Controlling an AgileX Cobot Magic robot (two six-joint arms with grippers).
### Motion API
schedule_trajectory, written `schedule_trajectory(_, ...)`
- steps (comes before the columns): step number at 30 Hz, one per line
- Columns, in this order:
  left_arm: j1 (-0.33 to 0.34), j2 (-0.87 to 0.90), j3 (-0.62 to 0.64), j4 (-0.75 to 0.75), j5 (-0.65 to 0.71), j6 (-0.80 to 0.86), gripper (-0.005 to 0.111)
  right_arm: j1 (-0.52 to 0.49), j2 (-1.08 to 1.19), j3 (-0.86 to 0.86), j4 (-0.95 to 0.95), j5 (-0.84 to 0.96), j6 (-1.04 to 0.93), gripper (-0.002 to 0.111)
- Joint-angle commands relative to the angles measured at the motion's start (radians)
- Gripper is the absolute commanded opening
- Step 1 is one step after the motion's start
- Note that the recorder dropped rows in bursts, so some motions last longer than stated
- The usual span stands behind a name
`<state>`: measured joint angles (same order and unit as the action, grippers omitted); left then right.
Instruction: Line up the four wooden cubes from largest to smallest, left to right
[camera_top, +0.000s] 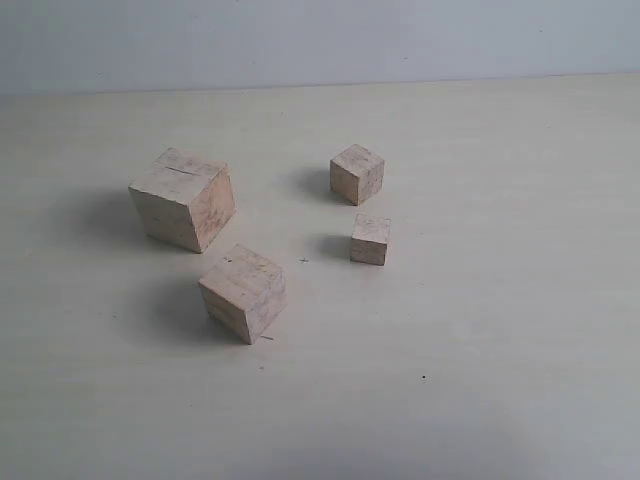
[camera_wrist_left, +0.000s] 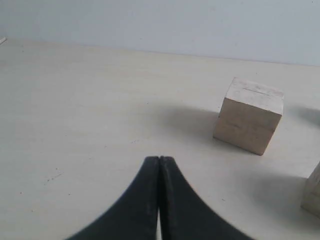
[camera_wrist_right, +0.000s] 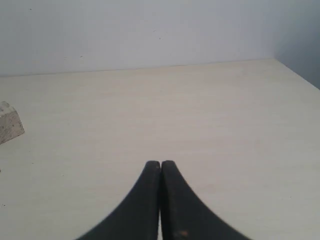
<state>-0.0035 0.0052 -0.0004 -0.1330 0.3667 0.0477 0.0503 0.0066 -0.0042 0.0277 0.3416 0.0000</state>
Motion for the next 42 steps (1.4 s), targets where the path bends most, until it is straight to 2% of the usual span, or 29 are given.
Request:
schedule_trajectory(1,-0.007,-0.005,0.000,-0.001,-0.008,0.001,0.000,-0.003,-0.007,0.004,-0.001,-0.007,0.000,0.000)
schedule_trajectory(10,-0.007,-0.005,0.000,-0.001,-0.008,0.001,0.000,-0.003,-0.007,0.004,-0.001,-0.033,0.000,0.000)
schedule_trajectory(17,-0.007,-0.005,0.000,-0.001,-0.008,0.001,0.000,-0.003,-0.007,0.004,-0.001,-0.485,0.000,0.000)
schedule_trajectory(29,-0.007,-0.005,0.000,-0.001,-0.008,0.001,0.000,-0.003,-0.007,0.004,-0.001,-0.783,0.000,0.000)
schedule_trajectory(35,-0.007,-0.005,0.000,-0.001,-0.008,0.001,0.000,-0.003,-0.007,-0.045,0.112,-0.674,0.035,0.000)
schedule_trajectory(42,-0.007,-0.005,0.000,-0.001,-0.008,0.001,0.000,-0.003,0.146,-0.259,0.127,-0.458,0.037,0.000)
